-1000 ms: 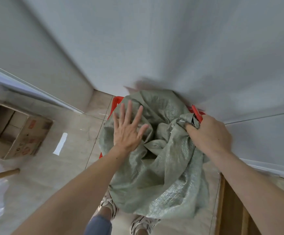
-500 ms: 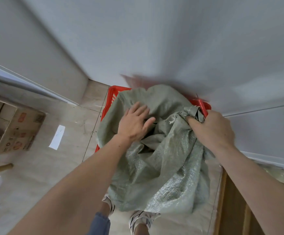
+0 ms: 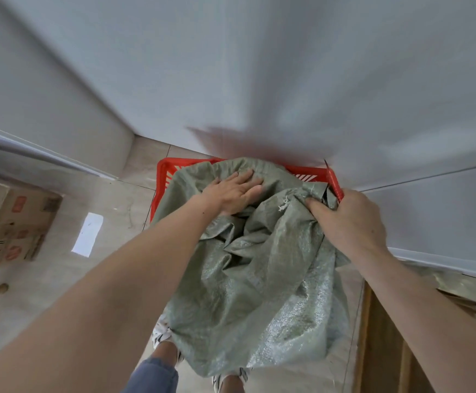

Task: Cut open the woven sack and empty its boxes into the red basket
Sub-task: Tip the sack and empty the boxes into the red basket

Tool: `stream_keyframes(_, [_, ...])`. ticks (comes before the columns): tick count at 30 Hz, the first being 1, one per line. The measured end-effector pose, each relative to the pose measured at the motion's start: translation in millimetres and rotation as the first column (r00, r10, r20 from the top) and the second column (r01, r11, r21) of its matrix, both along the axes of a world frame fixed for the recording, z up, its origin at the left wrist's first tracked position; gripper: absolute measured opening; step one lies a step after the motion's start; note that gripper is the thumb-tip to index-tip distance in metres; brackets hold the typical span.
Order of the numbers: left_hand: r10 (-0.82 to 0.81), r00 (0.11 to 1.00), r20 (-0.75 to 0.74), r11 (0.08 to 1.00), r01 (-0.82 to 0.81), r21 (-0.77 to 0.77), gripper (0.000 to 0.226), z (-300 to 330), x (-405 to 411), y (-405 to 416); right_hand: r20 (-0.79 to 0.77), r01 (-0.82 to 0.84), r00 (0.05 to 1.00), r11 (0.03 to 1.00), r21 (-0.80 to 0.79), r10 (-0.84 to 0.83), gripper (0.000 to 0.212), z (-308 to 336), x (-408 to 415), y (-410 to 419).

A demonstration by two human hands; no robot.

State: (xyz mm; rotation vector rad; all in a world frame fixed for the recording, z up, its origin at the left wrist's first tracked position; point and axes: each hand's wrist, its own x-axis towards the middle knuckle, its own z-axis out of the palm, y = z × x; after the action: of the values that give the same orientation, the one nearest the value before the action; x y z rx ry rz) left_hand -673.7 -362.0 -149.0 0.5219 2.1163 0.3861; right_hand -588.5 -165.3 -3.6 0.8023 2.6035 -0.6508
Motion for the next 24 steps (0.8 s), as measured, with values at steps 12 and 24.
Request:
stream_keyframes(12, [0.483,0.78,0.399,0.783,-0.588,0.201,0.08,87.9,70.6,-11.1,0.02,0.04,0.999,0.992,-0.116,-0.038,0.04,55.1,-1.5,-12.5])
stream_keyframes(24, [0.493,0.723,0.484,0.443,-0.687,0.576,0.118,230.8,109.7,-15.1,0.019,0.217,0.971,0.854,-0.472,-0.236,0.038,164.9,-1.5,-34.5])
